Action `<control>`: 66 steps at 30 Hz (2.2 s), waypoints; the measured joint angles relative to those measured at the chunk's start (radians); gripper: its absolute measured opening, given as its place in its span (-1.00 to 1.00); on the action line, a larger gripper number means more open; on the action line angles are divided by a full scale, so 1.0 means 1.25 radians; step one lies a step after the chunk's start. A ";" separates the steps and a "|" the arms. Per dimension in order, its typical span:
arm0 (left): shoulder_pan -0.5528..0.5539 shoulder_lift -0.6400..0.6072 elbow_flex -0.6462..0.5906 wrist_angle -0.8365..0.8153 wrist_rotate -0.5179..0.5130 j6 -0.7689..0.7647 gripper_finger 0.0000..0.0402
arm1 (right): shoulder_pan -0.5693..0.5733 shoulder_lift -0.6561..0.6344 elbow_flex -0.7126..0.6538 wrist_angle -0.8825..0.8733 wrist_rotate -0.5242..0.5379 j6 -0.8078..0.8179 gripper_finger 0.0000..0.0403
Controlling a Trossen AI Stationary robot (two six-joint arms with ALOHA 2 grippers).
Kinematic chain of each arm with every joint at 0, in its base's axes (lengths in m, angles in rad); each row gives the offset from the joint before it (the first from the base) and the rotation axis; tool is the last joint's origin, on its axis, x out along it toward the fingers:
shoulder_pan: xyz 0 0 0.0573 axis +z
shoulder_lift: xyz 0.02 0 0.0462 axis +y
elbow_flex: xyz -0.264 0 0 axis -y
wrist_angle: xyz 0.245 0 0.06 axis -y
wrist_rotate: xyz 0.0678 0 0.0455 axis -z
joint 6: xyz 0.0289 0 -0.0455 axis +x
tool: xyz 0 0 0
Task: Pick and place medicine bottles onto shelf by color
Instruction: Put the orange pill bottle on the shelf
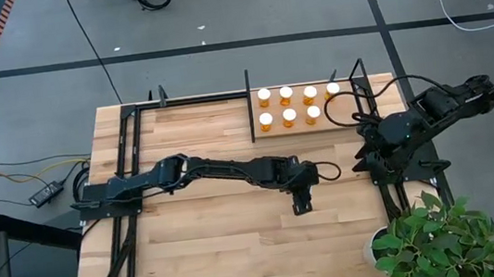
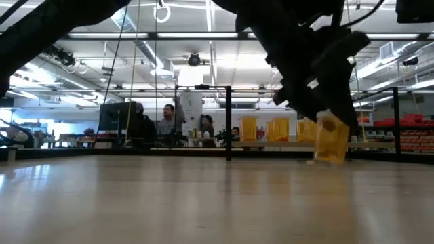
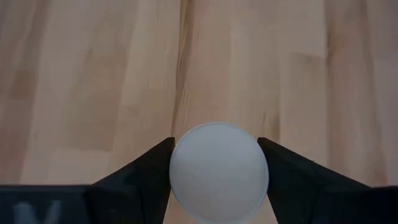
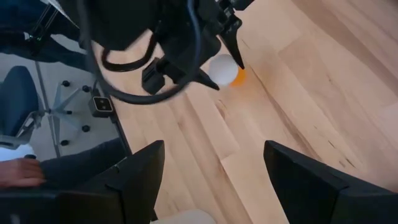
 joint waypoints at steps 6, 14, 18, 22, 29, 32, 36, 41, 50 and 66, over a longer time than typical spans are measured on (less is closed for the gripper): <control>0.000 0.001 -0.001 0.001 0.000 -0.009 0.17 | 0.000 0.002 0.000 0.000 -0.004 0.010 0.40; -0.001 0.001 -0.001 0.000 0.000 -0.009 0.14 | 0.000 0.002 0.000 0.001 -0.006 0.033 0.40; -0.003 0.001 -0.001 0.001 0.000 -0.009 0.12 | 0.000 0.002 0.000 0.001 -0.010 0.036 0.40; -0.003 0.001 -0.001 0.001 -0.001 -0.009 0.15 | 0.000 0.002 0.000 0.001 -0.015 0.036 0.40; -0.004 0.001 -0.001 0.001 -0.001 -0.009 0.25 | 0.000 0.002 0.000 0.001 -0.021 0.052 0.40; -0.003 0.003 -0.001 0.002 -0.001 -0.009 0.28 | 0.000 0.002 0.000 0.001 -0.025 0.054 0.40; -0.003 0.013 -0.001 -0.014 -0.001 -0.020 0.30 | 0.000 0.001 0.000 0.001 -0.034 0.054 0.40; -0.004 0.007 -0.001 -0.033 -0.009 -0.031 0.31 | 0.000 0.002 0.000 0.001 -0.038 0.052 0.40; -0.004 -0.045 -0.002 -0.114 -0.039 -0.029 0.36 | 0.000 0.003 0.000 0.002 -0.021 0.045 0.40; -0.030 -0.130 -0.001 -0.449 -0.061 0.035 0.22 | 0.000 0.226 0.000 0.046 0.022 -0.132 0.40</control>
